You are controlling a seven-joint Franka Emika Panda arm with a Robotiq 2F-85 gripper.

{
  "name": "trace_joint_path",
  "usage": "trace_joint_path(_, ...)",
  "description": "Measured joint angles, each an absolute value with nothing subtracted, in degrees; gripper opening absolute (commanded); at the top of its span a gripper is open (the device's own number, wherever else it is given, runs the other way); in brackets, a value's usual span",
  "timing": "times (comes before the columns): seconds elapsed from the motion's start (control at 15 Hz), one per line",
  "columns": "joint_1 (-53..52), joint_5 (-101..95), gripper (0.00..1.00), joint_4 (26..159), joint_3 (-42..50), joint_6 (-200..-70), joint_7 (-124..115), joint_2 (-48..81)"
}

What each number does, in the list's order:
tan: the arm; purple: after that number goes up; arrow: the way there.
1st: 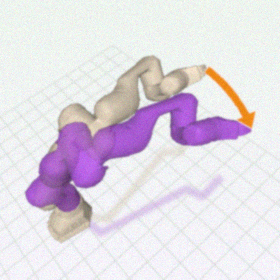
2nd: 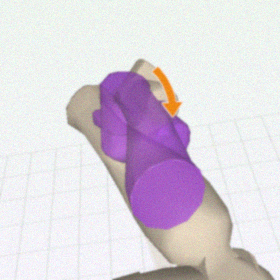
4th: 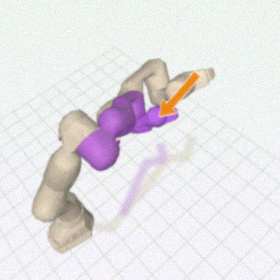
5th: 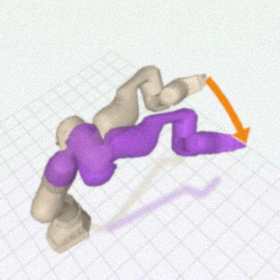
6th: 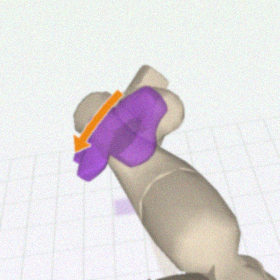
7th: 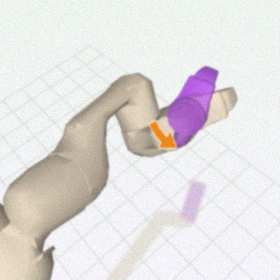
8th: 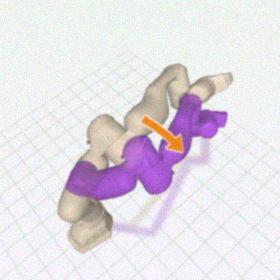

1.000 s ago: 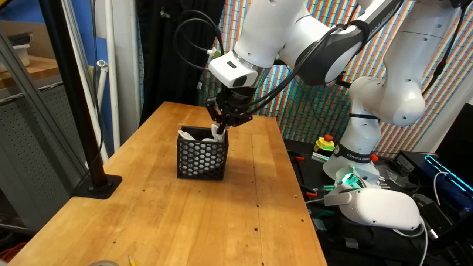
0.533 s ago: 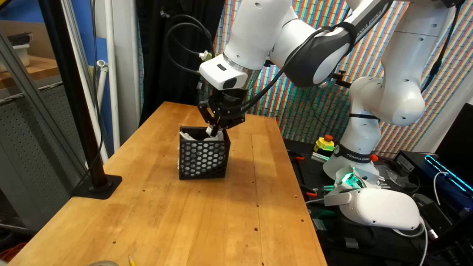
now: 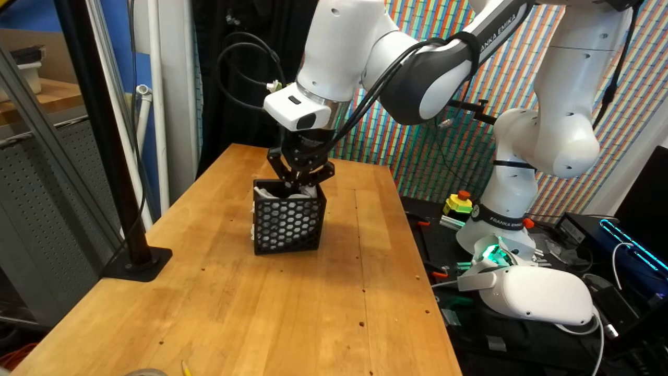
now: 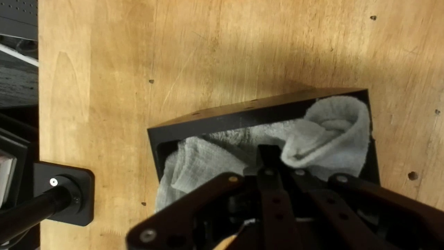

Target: Place the towel in the basket

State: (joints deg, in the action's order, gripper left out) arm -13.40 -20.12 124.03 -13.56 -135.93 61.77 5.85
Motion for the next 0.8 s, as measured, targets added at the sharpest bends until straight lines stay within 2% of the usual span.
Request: trace_joint_path(0.8,-10.93,-10.51,0.05,116.90,-13.99,-135.85,74.23,17.20)
